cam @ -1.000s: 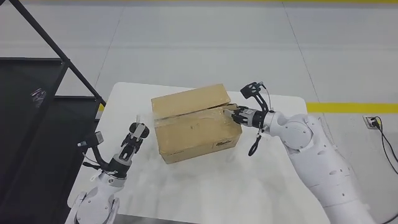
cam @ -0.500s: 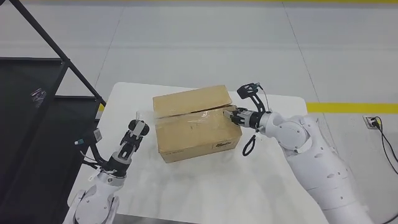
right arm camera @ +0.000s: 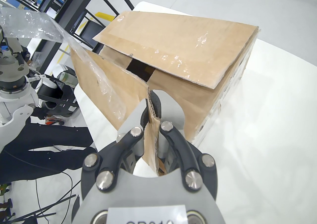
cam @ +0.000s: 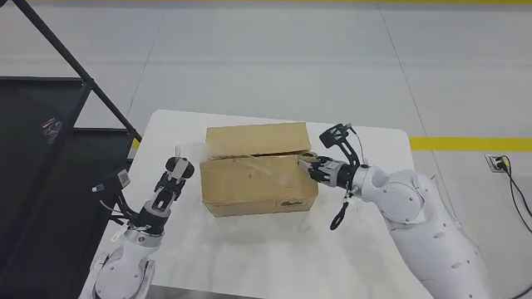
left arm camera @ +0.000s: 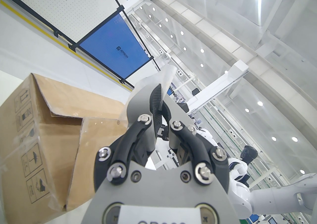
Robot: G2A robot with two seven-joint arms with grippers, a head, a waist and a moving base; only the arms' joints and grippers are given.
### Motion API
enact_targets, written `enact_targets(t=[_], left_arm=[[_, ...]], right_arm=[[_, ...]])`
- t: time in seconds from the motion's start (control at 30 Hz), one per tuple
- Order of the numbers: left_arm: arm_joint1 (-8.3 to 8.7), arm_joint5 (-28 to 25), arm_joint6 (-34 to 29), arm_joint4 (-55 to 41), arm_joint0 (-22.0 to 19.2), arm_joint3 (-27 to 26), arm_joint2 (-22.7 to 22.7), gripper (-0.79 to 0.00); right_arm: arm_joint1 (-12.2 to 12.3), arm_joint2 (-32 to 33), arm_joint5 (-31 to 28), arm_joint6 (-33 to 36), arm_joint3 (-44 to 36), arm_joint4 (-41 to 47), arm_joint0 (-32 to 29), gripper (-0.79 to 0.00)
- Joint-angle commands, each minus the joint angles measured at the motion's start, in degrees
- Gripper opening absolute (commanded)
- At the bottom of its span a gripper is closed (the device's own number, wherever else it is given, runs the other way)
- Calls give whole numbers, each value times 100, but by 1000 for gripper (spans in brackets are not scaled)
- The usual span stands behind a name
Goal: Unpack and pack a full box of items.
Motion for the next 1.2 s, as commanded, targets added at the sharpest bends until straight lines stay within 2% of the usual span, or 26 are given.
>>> enact_targets(t=[0.0, 0.23, 0.27, 0.3, 0.37, 0.63, 0.77, 0.83, 1.17], left_arm=[[2, -12, -21, 0, -14, 0, -2, -785], [9, -25, -133, -16, -60, 3, 21, -785], [9, -29, -159, -26, -73, 7, 34, -785], [11, -29, -195, -28, -89, 7, 46, -785], [13, -34, -243, -23, -119, 1, 62, -785], [20, -50, -331, -9, -149, -123, 113, -785], [20, -69, -397, 21, -172, -209, 179, -785], [19, -83, -412, 50, -194, -277, 218, -785], [28, -18, -702, 243, -387, -767, 430, -785]], right_arm=[[34, 70, 42, 56, -291, -73, -201, -785], [135, 284, 188, 109, -1154, -343, -888, -785], [145, 305, 209, 110, -1229, -375, -957, -736], [156, 328, 223, 107, -1295, -407, -1019, -542], [177, 427, 313, -18, -1434, -539, -1148, 0], [271, 1084, 306, -988, -2192, -883, -1968, 0], [301, 1193, -405, -1624, -2519, -991, -2274, 0], [315, 1154, -695, -1672, -2568, -1132, -2289, 0], [301, 1056, -693, -1785, -2465, -1003, -2317, 0]])
